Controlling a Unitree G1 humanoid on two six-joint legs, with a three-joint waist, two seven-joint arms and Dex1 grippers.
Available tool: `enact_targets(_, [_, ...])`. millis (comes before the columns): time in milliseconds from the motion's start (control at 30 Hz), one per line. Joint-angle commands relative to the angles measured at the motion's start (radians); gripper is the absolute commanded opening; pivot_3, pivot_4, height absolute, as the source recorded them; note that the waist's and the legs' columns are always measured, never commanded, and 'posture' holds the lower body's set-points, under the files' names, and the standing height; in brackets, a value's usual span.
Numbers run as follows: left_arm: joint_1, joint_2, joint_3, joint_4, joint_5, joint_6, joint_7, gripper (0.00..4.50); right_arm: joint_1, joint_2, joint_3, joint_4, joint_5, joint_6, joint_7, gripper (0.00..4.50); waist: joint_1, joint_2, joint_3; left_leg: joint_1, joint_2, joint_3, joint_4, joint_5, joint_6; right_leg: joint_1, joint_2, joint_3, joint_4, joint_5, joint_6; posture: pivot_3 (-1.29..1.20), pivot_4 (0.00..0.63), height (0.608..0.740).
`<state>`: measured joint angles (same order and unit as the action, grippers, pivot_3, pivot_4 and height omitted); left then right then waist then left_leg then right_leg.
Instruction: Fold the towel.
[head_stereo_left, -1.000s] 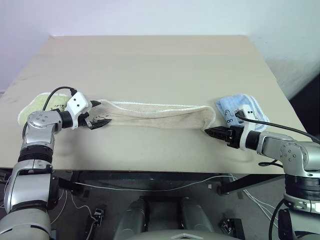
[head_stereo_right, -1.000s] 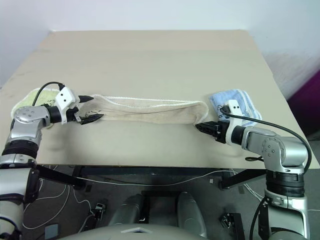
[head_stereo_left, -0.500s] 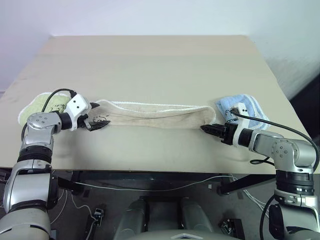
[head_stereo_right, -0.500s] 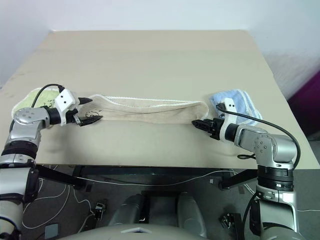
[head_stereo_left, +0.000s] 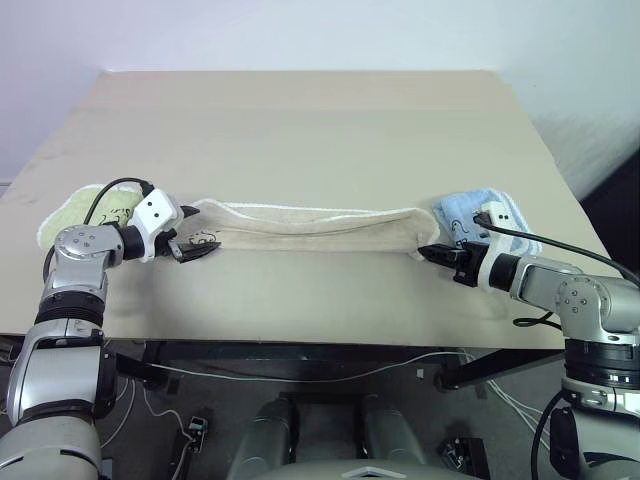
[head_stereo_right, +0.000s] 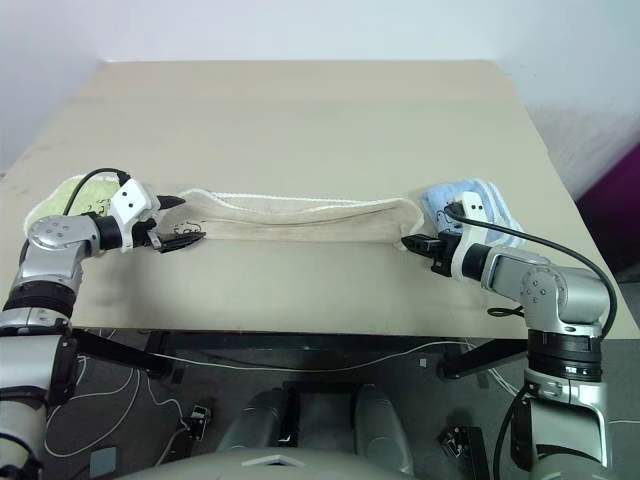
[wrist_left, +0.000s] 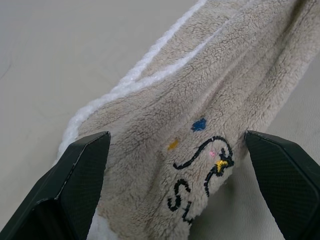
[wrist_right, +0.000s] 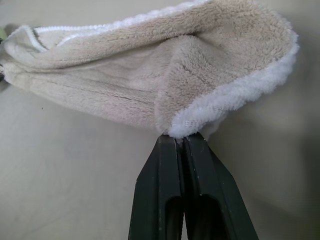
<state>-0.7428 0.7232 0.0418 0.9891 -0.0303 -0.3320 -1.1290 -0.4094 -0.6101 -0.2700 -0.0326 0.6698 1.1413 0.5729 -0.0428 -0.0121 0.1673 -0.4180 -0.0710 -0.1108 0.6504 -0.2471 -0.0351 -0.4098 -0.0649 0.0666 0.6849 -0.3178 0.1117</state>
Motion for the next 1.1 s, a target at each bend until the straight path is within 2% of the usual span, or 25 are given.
enact_targets(33, [-0.009, 0.022, 0.005, -0.009, -0.002, -0.011, 0.004, 4.5, -0.015, -0.042, 0.002, -0.004, -0.015, -0.042, 0.03, 0.02, 0.0, 0.0, 0.0, 0.0, 0.0, 0.0, 0.0, 0.0, 0.0, 0.0, 0.0, 0.0, 0.0, 0.0, 0.0, 0.0, 0.15, 0.74])
enact_targets(500, [-0.003, 0.024, 0.0, -0.007, 0.002, -0.015, 0.001, 4.5, 0.029, -0.157, 0.09, 0.001, -0.092, -0.129, 0.136, 0.02, 0.001, 0.0, 0.0, 0.0, 0.0, 0.0, 0.0, 0.0, 0.0, 0.0, 0.0, 0.0, 0.0, 0.0, 0.0, 0.0, 0.15, 0.74])
enact_targets(633, [-0.007, 0.02, -0.004, -0.001, 0.003, -0.016, 0.001, 4.5, 0.03, -0.169, 0.086, 0.008, -0.093, -0.127, 0.148, 0.92, 0.001, 0.0, 0.0, 0.0, 0.0, 0.0, 0.0, 0.0, 0.0, 0.0, 0.0, 0.0, 0.0, 0.0, 0.0, 0.0, 0.15, 0.74])
enact_targets(967, [-0.01, 0.019, -0.008, 0.005, -0.006, -0.019, 0.002, 4.5, 0.069, -0.2, 0.063, -0.051, -0.095, -0.163, 0.195, 4.05, 0.001, 0.0, 0.0, 0.0, 0.0, 0.0, 0.0, 0.0, 0.0, 0.0, 0.0, 0.0, 0.0, 0.0, 0.0, 0.0, 0.15, 0.74])
enact_targets(1100, [-0.016, 0.021, 0.027, 0.005, -0.044, -0.001, 0.0, 4.5, 0.127, -0.238, 0.01, -0.114, -0.059, -0.158, 0.226, 4.05, 0.004, 0.0, 0.0, 0.0, 0.0, 0.0, 0.0, 0.0, 0.0, 0.0, 0.0, 0.0, 0.0, 0.0, 0.0, 0.0, 0.15, 0.74])
